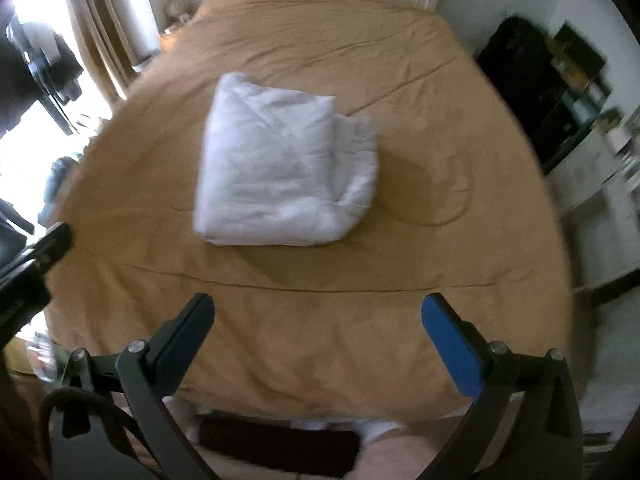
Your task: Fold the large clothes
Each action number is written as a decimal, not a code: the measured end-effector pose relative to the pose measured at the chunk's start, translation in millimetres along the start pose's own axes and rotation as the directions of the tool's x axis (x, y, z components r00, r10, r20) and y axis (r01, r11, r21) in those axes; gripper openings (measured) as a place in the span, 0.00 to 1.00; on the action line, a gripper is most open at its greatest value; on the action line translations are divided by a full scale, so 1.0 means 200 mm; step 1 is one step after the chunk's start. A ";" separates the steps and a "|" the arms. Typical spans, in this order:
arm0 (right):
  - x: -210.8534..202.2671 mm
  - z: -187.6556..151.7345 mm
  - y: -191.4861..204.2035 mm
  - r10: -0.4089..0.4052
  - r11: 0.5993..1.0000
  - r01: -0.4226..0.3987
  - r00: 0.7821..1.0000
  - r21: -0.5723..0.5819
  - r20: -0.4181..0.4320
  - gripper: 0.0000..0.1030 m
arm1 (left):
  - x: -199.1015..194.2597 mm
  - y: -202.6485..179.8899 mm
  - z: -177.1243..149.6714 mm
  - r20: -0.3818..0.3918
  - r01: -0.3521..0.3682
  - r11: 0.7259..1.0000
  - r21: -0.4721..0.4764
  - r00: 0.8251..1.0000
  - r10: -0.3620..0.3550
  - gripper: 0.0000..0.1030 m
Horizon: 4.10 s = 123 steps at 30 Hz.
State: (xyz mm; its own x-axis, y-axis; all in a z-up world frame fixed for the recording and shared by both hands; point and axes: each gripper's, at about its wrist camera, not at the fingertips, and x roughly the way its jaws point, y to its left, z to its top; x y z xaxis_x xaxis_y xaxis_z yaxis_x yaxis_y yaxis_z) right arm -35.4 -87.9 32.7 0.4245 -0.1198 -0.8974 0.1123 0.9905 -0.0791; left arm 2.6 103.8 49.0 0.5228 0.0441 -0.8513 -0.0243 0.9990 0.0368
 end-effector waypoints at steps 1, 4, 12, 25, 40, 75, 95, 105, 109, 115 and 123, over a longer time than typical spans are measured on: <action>0.03 -0.01 0.00 -0.011 1.000 0.011 1.000 -0.008 0.000 1.00 | 0.02 -0.01 -0.01 -0.015 0.010 1.000 0.006 1.000 -0.010 0.99; 0.10 -0.03 -0.03 0.028 0.999 -0.027 0.999 0.023 -0.042 1.00 | 0.06 -0.03 -0.03 -0.025 0.004 1.000 0.010 1.000 -0.003 0.99; 0.06 -0.07 0.06 -0.042 0.999 0.042 0.999 -0.013 0.003 1.00 | 0.05 -0.02 -0.03 0.013 -0.044 0.999 0.023 0.999 0.044 0.99; 0.03 -0.06 0.08 -0.061 0.998 0.061 0.998 -0.011 0.026 1.00 | 0.03 -0.02 -0.02 0.021 0.044 0.999 0.004 0.999 -0.044 0.99; 0.07 -0.07 0.05 -0.064 0.998 0.064 0.998 0.008 -0.010 1.00 | 0.02 -0.05 -0.05 0.020 0.047 0.999 0.008 0.999 -0.047 0.99; 0.07 -0.12 0.06 -0.056 0.998 0.056 0.998 0.012 -0.028 1.00 | 0.03 -0.04 -0.06 -0.001 0.084 0.996 -0.025 0.996 -0.084 0.99; 0.08 -0.11 0.03 -0.039 0.999 0.039 0.999 0.007 -0.025 1.00 | 0.02 -0.05 -0.08 -0.007 0.073 0.997 -0.009 0.997 -0.073 0.99; 0.08 -0.09 0.04 -0.038 0.999 0.038 0.999 0.008 -0.011 1.00 | 0.02 -0.03 -0.09 -0.014 0.068 0.998 -0.016 0.998 -0.068 0.99; 0.08 -0.10 0.04 -0.034 0.999 0.035 0.999 0.014 -0.013 1.00 | 0.01 -0.02 -0.08 -0.016 0.069 0.997 -0.016 0.997 -0.069 0.99; 0.08 -0.09 0.04 -0.032 0.999 0.032 0.999 0.026 -0.015 1.00 | 0.02 -0.03 -0.09 -0.022 0.066 0.998 -0.005 0.998 -0.067 0.99; 0.08 -0.09 0.01 -0.016 1.000 0.016 1.000 0.025 -0.016 1.00 | 0.02 -0.05 -0.10 -0.026 0.061 0.998 0.004 0.998 -0.061 0.99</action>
State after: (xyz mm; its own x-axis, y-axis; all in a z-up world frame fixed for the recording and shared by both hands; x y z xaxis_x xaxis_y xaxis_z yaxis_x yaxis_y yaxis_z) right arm -43.8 -86.7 9.7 0.4086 -0.1346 -0.9027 0.1420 0.9864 -0.0828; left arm -12.4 93.4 34.4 0.5012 -0.0167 -0.8652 0.0111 0.9999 -0.0128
